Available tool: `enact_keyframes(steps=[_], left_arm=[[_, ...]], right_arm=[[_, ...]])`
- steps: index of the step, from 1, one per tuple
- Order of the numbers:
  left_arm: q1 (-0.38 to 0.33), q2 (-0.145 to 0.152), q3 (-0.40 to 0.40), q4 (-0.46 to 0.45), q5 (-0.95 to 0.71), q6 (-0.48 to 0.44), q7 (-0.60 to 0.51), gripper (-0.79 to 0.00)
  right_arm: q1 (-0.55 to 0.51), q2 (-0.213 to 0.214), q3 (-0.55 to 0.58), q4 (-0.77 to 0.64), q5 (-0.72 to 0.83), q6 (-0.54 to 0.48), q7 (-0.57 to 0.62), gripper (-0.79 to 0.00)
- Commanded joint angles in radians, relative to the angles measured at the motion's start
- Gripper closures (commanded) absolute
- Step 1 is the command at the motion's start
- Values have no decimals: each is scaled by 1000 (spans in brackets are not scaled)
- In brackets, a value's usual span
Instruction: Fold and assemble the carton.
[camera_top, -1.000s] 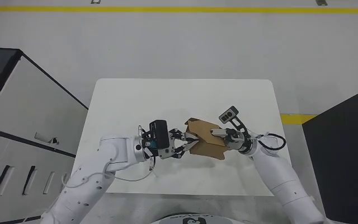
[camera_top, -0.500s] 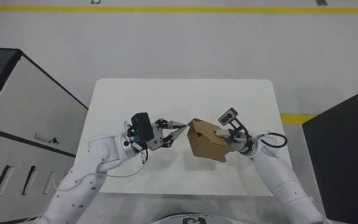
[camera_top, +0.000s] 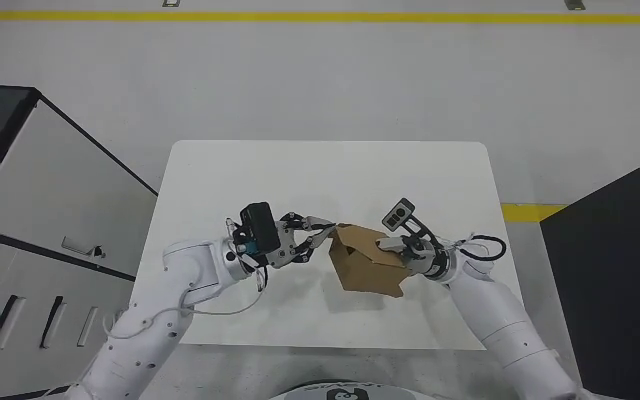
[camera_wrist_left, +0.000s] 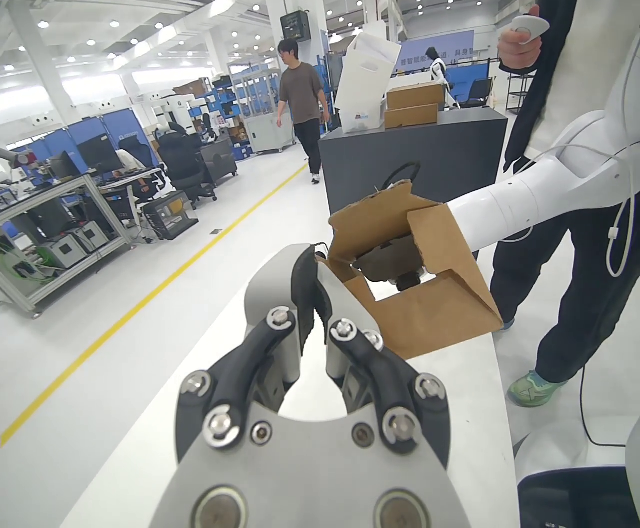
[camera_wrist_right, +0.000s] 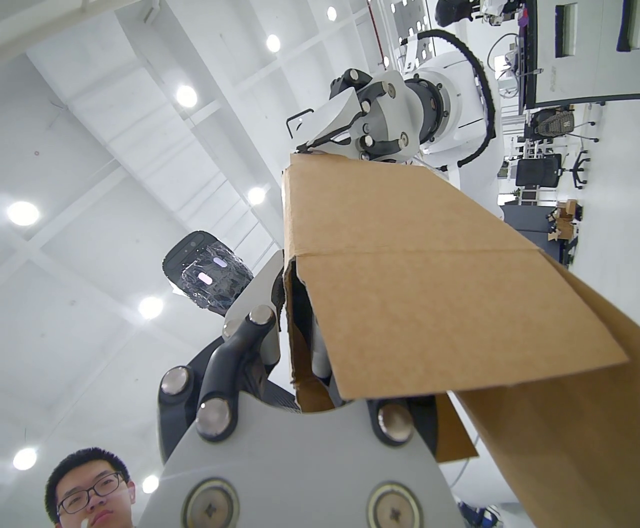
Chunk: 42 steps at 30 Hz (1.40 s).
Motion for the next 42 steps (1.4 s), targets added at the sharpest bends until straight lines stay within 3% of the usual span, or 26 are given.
enact_keyframes(steps=[1, 16, 42], left_arm=[[-6, -1, 7, 5, -2, -6, -2, 0], [-32, -8, 39, 21, -32, -34, 0, 0], [-14, -6, 44, -40, 21, -40, -21, 0]], right_arm=[[2, 1, -3, 1, -1, -2, 0, 0], [11, 3, -27, 4, 69, 8, 0, 0], [13, 13, -52, 0, 84, -5, 0, 0]])
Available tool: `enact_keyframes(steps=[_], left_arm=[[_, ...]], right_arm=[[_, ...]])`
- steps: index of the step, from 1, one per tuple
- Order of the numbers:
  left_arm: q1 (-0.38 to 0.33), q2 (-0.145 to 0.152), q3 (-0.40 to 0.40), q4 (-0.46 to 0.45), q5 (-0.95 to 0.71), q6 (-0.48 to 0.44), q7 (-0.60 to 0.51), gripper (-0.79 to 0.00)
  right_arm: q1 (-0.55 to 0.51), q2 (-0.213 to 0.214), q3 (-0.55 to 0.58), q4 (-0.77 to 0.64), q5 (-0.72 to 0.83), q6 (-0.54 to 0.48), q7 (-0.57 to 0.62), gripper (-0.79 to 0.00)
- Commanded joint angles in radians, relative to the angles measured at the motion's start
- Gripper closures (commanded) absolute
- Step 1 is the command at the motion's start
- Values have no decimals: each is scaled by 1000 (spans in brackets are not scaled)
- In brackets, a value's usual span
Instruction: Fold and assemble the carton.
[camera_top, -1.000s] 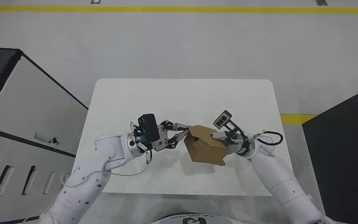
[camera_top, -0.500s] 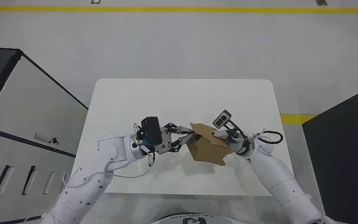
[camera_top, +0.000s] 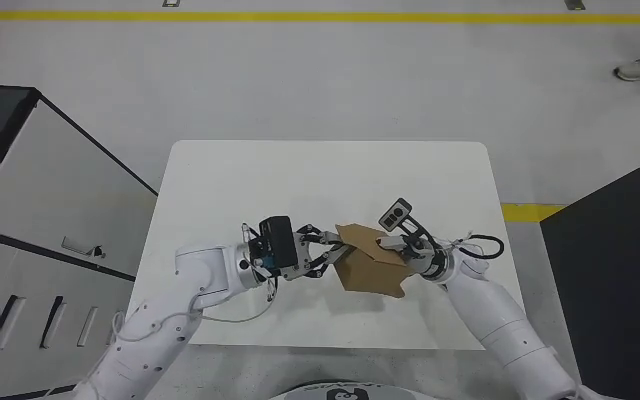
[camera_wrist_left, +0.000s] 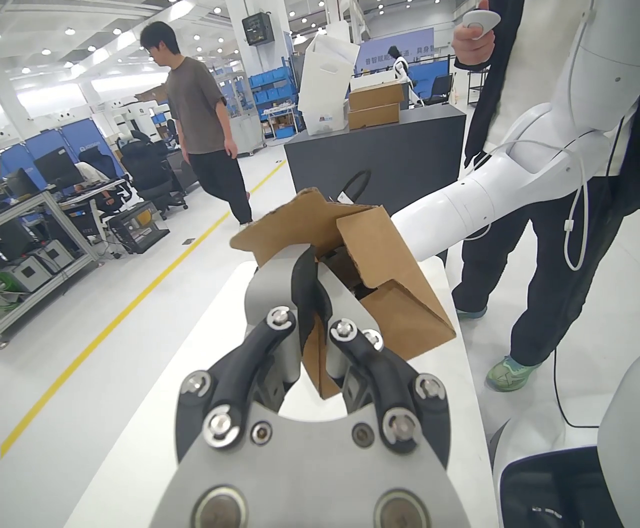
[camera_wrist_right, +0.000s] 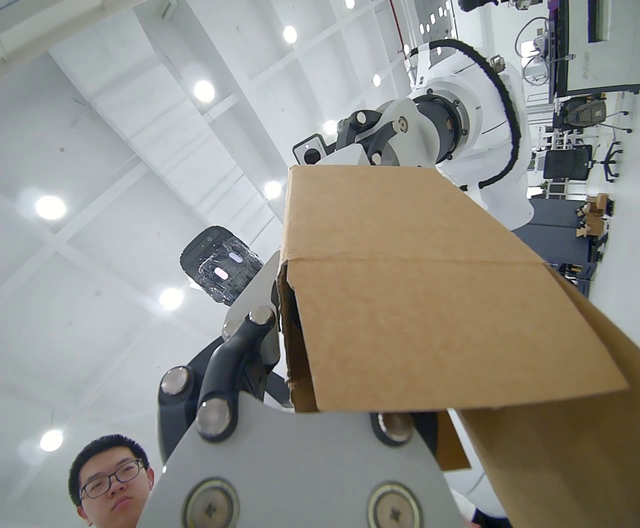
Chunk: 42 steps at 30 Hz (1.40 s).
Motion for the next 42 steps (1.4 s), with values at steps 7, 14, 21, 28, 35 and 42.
enact_keyframes(steps=[7, 14, 21, 28, 35, 42], left_arm=[[21, 5, -24, -14, -3, -4, 3, 0], [24, 4, -8, -14, 1, -16, 0, 0], [15, 3, -8, -8, -1, -9, -2, 0], [23, 5, -14, -14, -2, -8, -2, 0], [20, 3, 5, -9, 2, -10, -5, 0], [20, 4, -11, -10, -1, -6, -2, 0]], right_arm=[[-4, 3, 4, -6, 1, -8, 0, 0], [-6, 3, 2, -12, -2, -7, 0, 0], [-8, 4, 5, -11, 0, -10, 0, 0], [-11, 5, 8, -11, 2, -12, 0, 0], [-10, 5, 6, -11, 0, -11, 0, 0], [-11, 6, 9, -10, 3, -17, 0, 0]])
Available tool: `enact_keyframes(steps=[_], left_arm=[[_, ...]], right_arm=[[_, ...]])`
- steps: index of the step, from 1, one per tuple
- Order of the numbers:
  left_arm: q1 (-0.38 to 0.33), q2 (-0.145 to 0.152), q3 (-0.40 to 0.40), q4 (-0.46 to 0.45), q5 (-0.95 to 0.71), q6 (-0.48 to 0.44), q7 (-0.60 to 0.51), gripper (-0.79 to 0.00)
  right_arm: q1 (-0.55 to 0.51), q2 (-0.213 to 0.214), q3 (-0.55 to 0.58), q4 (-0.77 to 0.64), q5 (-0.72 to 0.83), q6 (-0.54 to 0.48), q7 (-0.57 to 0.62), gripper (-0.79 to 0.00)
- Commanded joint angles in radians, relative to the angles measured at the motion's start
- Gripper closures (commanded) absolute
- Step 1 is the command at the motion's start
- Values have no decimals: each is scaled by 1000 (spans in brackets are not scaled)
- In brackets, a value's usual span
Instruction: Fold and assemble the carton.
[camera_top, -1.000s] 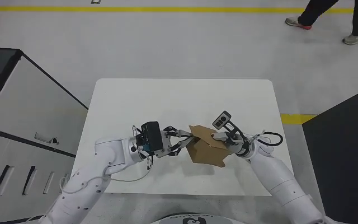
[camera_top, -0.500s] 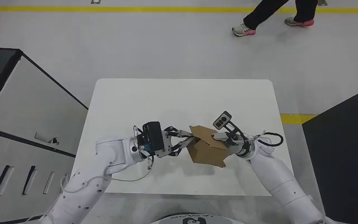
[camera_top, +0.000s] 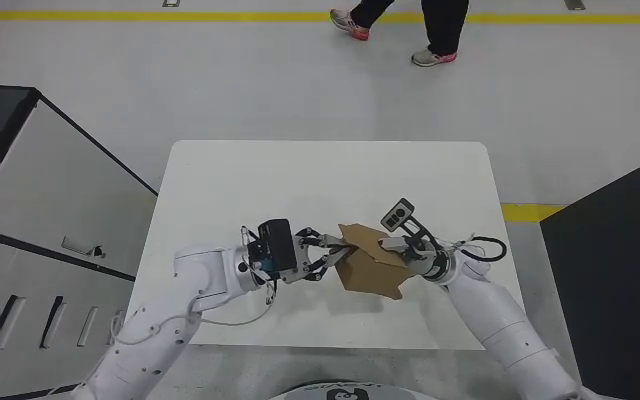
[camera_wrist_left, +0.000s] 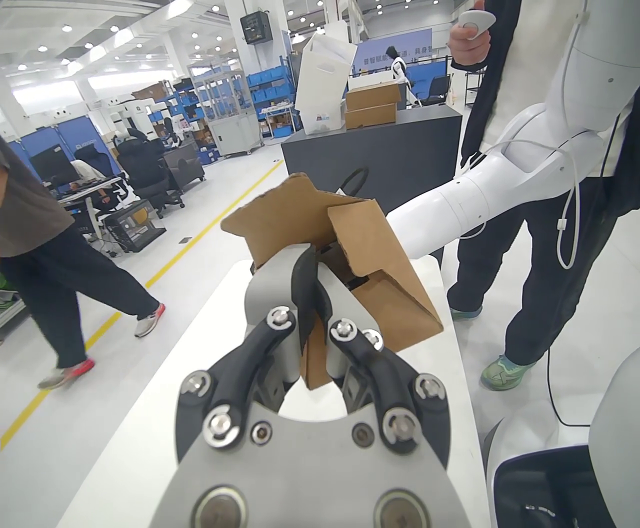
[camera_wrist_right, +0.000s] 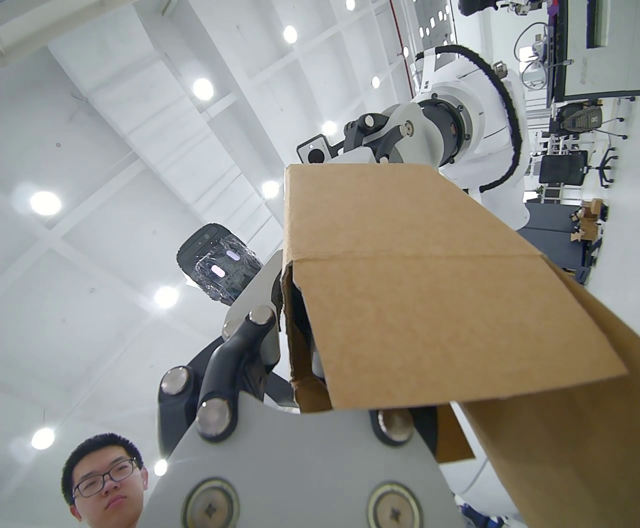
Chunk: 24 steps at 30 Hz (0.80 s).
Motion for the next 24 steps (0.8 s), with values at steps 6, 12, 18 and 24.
enact_keyframes(steps=[6, 12, 18, 24], left_arm=[[10, 1, 2, -1, 0, -8, -2, 0], [4, 0, 7, 2, 1, -5, -6, 0], [20, 5, -33, -6, 7, 22, 6, 0], [40, 9, -48, -31, 49, 26, 31, 0]], right_arm=[[-3, 0, 0, -1, -2, -2, 0, 0], [-3, -1, -1, -2, -1, -3, 0, 0], [-6, -1, 4, 6, 14, 4, -1, 0], [-9, -6, 4, 19, 49, 39, -11, 0]])
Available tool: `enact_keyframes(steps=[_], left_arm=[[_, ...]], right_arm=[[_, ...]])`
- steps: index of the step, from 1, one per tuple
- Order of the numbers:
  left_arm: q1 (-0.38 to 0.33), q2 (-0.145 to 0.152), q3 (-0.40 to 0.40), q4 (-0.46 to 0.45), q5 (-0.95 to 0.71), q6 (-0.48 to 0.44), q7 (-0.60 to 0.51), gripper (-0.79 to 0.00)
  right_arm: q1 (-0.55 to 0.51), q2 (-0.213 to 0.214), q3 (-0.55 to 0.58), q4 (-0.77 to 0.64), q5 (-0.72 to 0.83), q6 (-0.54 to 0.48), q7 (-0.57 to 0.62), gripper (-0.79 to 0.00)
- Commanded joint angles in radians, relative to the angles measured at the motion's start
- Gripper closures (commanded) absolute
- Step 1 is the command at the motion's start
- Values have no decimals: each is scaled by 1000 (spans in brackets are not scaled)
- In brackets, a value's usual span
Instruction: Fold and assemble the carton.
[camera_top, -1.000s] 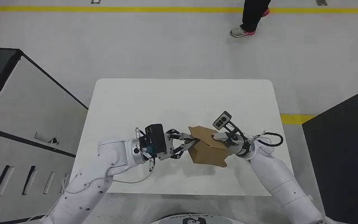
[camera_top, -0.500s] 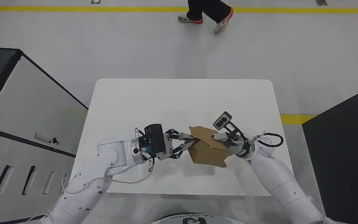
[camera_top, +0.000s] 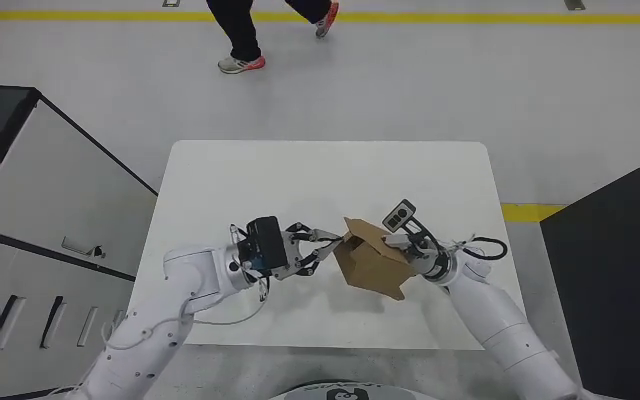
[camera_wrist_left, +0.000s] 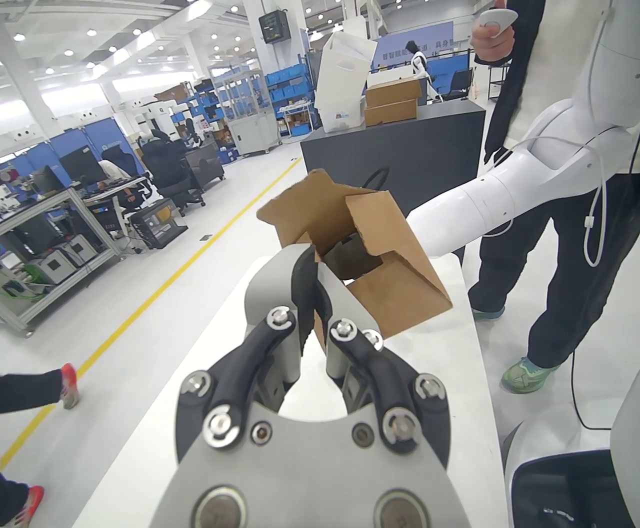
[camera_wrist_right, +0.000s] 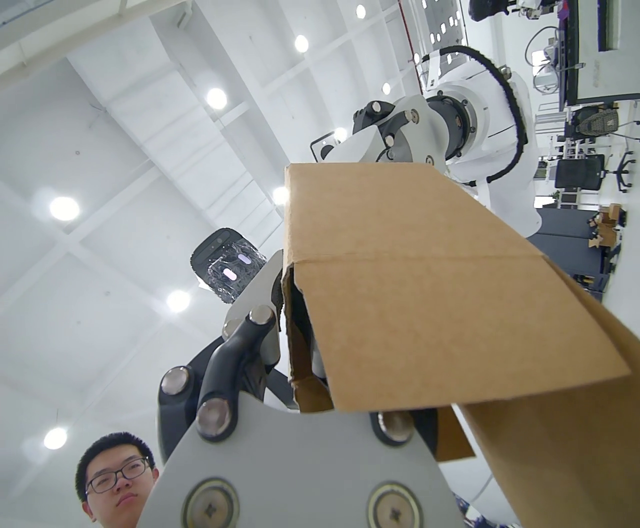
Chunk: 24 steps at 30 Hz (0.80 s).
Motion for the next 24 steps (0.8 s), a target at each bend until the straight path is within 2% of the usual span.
enact_keyframes(steps=[1, 9, 21, 24], left_arm=[[5, 1, 0, -5, 16, 5, 8, 0], [19, 2, -15, -18, 43, 33, 51, 0], [48, 10, -6, -104, 314, 119, 82, 0], [57, 9, 0, -102, 323, 146, 79, 0]], right_arm=[[0, -2, 0, 3, 11, 9, -1, 0], [0, -4, 2, 12, 5, 23, -11, 0], [-3, -8, 5, 17, 3, 45, -22, 0], [-3, -9, 6, 17, 4, 46, -21, 0]])
